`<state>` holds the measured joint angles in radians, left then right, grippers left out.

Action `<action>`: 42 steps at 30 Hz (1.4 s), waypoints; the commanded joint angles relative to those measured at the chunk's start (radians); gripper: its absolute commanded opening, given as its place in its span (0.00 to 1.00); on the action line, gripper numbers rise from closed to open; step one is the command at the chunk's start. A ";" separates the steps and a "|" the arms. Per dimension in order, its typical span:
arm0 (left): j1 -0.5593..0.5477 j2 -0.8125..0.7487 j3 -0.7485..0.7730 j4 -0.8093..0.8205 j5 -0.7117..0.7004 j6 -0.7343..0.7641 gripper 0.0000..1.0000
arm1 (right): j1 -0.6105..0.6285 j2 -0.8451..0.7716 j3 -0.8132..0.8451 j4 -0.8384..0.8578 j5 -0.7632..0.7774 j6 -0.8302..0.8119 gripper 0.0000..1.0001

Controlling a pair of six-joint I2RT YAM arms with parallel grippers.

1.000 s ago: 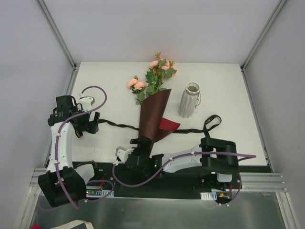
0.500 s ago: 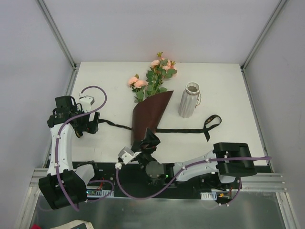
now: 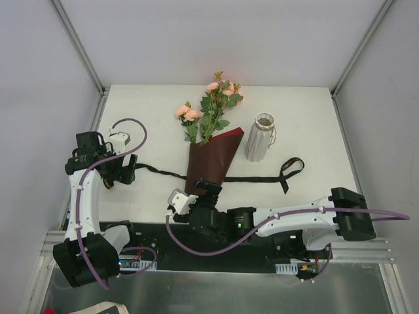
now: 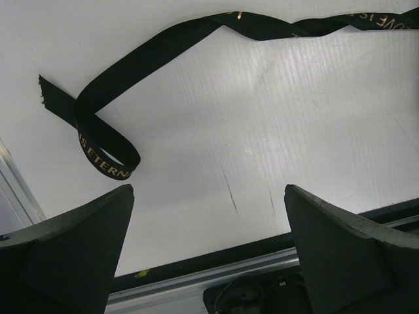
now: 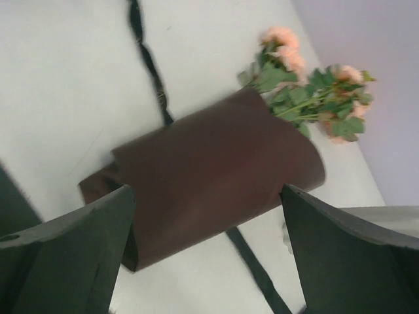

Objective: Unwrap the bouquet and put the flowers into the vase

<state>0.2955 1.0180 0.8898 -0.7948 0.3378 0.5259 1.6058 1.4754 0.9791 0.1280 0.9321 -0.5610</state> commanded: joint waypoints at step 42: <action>0.001 -0.004 0.011 -0.012 0.040 0.052 0.99 | -0.090 0.316 -0.014 0.730 0.229 -0.526 0.98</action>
<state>0.2955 1.0321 0.8726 -0.7986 0.3599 0.5629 1.5021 1.8484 0.9813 0.4469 1.0252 -0.8593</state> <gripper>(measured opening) 0.992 0.980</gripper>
